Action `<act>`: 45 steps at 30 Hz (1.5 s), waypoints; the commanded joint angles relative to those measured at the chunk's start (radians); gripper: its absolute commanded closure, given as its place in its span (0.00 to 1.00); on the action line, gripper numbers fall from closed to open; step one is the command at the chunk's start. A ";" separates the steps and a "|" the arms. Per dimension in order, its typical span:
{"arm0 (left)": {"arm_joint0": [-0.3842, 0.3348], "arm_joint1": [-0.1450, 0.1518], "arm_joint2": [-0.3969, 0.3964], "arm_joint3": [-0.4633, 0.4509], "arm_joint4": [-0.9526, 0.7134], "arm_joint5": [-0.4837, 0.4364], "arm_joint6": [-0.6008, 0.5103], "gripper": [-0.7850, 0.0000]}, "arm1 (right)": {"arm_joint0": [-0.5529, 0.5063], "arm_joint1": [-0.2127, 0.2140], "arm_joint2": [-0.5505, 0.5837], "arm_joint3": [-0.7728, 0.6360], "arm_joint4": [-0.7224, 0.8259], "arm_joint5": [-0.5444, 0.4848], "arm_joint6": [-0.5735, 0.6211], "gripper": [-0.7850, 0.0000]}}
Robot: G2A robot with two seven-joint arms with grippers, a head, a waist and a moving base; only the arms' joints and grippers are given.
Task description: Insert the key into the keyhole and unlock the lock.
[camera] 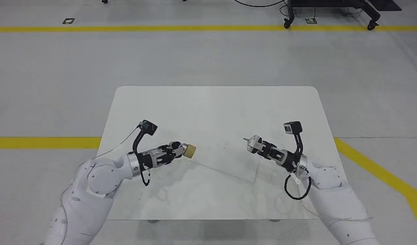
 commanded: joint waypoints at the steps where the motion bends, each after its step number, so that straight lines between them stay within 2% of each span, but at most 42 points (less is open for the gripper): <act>1: 0.000 0.000 0.000 0.000 -0.001 0.000 -0.002 1.00 | 0.000 0.000 0.000 0.000 0.000 0.000 0.000 1.00; 8: 0.000 0.000 0.000 0.000 -0.001 0.000 -0.002 1.00 | 0.000 0.000 0.000 0.000 0.000 0.000 0.000 1.00; 11: 0.010 -0.008 0.004 0.029 -0.172 -0.017 0.041 1.00 | -0.011 -0.001 0.003 -0.014 -0.026 0.020 -0.045 1.00; 14: -0.040 -0.021 0.031 0.130 -0.386 -0.087 0.000 1.00 | -0.042 -0.007 -0.011 -0.092 -0.129 0.085 -0.185 1.00; 17: -0.108 -0.043 0.092 0.244 -0.548 -0.147 -0.039 1.00 | -0.064 -0.016 -0.027 -0.156 -0.151 0.149 -0.288 1.00; 21: -0.196 -0.081 0.180 0.385 -0.773 -0.197 -0.119 1.00 | -0.062 -0.025 -0.044 -0.205 -0.175 0.229 -0.373 1.00; 24: -0.253 -0.104 0.234 0.478 -0.871 -0.180 -0.201 1.00 | -0.060 -0.032 -0.057 -0.229 -0.178 0.276 -0.410 1.00; 32: -0.253 -0.104 0.234 0.478 -0.871 -0.180 -0.201 1.00 | -0.065 -0.032 -0.058 -0.244 -0.179 0.284 -0.404 1.00; 35: -0.231 -0.107 0.233 0.433 -0.887 -0.187 -0.174 1.00 | -0.069 -0.040 -0.071 -0.247 -0.111 0.316 -0.433 1.00; 39: -0.210 -0.112 0.236 0.414 -0.868 -0.253 -0.138 1.00 | -0.033 -0.065 -0.125 -0.224 0.003 0.361 -0.476 1.00; 45: -0.186 -0.116 0.232 0.404 -0.801 -0.378 -0.087 1.00 | 0.050 -0.100 -0.196 -0.147 0.082 0.421 -0.507 1.00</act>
